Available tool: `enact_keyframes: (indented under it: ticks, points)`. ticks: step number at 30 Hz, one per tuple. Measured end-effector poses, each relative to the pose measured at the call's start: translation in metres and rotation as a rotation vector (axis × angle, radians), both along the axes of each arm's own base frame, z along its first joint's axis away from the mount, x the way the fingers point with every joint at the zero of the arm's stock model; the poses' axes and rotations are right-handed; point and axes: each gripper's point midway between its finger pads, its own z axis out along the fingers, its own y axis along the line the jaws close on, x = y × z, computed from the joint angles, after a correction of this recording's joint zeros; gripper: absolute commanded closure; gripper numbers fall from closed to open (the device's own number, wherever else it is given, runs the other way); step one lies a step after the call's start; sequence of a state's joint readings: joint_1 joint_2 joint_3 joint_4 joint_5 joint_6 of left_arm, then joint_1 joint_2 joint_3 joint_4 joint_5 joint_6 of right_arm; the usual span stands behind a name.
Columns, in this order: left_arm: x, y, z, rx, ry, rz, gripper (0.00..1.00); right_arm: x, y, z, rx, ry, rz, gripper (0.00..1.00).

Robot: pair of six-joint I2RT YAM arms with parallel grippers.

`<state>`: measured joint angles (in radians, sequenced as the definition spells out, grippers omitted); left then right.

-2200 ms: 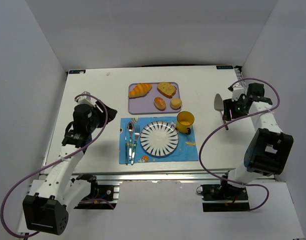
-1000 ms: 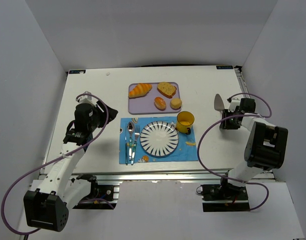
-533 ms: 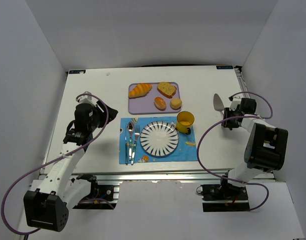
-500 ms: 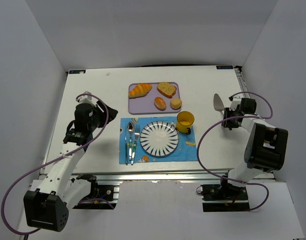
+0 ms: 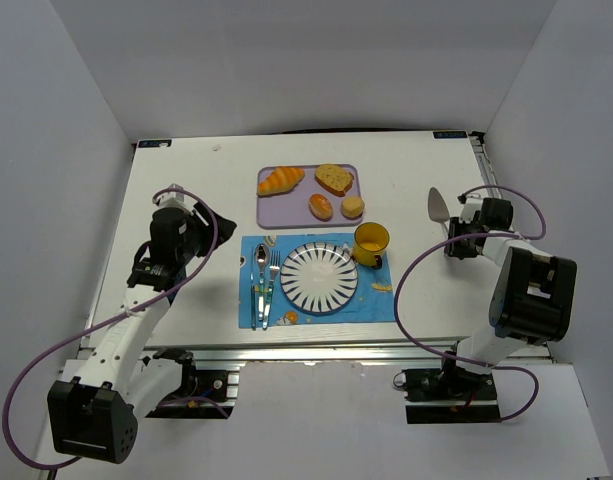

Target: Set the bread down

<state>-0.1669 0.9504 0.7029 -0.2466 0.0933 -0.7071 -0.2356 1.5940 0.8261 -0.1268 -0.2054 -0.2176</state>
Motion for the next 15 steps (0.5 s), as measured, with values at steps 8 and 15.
enact_keyframes:
  ticks: [8,15]
  points:
    - [-0.0005,0.0001,-0.0015,0.0,0.003,0.0,0.32,-0.0009,-0.001,0.0,-0.009,-0.002,0.001,0.77]
    - [-0.0005,0.0001,-0.0015,0.0,0.003,0.0,0.32,-0.0029,-0.0033,0.0088,-0.036,-0.029,0.011,1.0]
